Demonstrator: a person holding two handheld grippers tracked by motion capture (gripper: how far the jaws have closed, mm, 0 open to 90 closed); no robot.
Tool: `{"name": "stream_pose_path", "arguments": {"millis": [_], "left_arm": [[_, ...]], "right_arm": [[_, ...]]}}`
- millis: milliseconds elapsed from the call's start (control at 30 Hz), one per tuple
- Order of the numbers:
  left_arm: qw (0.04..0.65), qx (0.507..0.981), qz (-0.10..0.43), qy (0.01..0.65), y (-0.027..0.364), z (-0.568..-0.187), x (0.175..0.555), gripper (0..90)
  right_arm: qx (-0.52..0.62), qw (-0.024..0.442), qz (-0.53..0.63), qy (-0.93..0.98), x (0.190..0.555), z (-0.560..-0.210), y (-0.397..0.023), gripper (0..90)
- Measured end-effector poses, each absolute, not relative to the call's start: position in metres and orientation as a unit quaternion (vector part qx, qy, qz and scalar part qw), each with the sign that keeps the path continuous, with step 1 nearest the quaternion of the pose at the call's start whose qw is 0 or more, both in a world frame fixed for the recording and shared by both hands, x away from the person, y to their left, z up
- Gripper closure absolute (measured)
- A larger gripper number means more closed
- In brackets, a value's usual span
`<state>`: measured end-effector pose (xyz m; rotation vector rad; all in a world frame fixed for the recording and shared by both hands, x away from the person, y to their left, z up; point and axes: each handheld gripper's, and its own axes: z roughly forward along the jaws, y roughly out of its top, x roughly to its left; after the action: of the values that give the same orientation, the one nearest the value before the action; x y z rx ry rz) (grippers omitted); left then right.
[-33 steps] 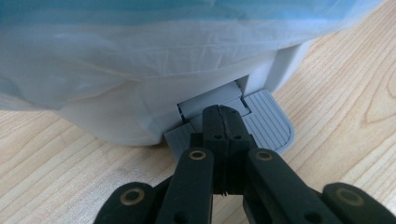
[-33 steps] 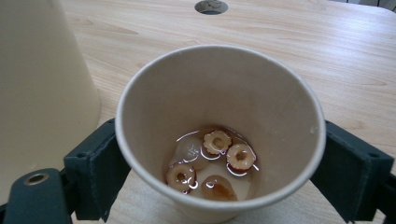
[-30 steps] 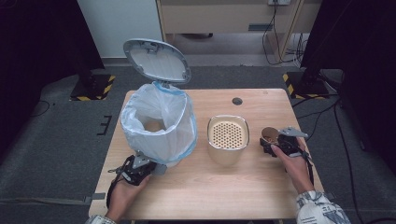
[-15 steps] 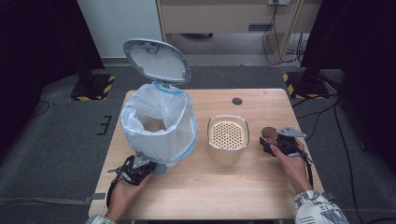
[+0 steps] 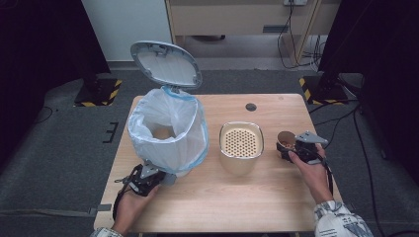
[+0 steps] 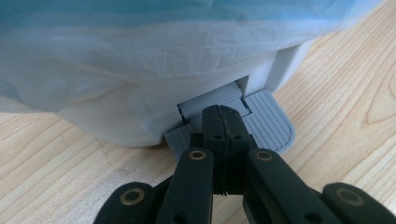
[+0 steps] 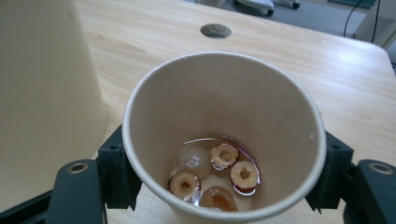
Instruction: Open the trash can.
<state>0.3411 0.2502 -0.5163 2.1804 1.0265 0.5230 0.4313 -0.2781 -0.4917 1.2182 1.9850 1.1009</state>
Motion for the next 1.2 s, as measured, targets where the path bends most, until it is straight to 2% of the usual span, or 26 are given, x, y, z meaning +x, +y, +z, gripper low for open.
{"name": "stream_pose_path", "arguments": {"millis": [1200], "left_arm": [[0.331,0.836,0.2,0.39,0.25,-0.516,0.342,90.0]], "right_arm": [[0.378,0.323,0.405,0.768,0.459,-0.416,-0.262,32.4]]}}
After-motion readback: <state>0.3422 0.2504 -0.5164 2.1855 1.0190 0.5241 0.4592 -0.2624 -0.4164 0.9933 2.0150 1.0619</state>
